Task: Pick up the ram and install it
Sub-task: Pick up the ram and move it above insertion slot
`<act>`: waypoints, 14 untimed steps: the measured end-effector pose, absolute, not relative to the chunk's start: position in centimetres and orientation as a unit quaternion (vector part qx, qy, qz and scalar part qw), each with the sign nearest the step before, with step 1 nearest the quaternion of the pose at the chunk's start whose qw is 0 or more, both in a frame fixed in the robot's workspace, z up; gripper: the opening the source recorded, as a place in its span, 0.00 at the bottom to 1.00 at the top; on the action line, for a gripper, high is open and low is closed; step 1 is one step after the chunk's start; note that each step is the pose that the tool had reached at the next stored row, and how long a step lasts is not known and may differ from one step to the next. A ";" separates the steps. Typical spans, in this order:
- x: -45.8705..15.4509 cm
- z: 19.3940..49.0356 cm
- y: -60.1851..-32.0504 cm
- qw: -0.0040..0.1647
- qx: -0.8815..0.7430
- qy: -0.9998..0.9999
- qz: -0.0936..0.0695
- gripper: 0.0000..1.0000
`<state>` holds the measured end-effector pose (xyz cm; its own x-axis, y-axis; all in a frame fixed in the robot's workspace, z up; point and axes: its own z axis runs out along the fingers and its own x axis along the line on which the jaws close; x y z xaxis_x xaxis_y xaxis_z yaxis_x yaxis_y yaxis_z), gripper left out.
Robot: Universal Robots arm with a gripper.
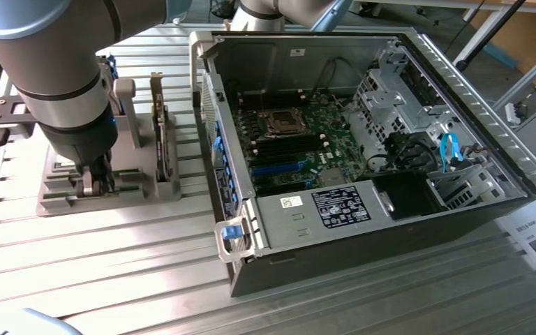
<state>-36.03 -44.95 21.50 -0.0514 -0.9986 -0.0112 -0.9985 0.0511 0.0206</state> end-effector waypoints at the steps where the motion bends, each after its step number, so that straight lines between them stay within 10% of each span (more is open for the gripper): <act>1: -36.0 21.7 -44.9 0.003 0.689 -0.725 -0.011 0.11; 14: -36.0 23.2 -45.0 0.003 0.689 -0.725 -0.011 0.11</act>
<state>-36.00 -44.95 23.24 -0.0513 -0.9986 -0.0112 -0.9985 0.0511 0.0206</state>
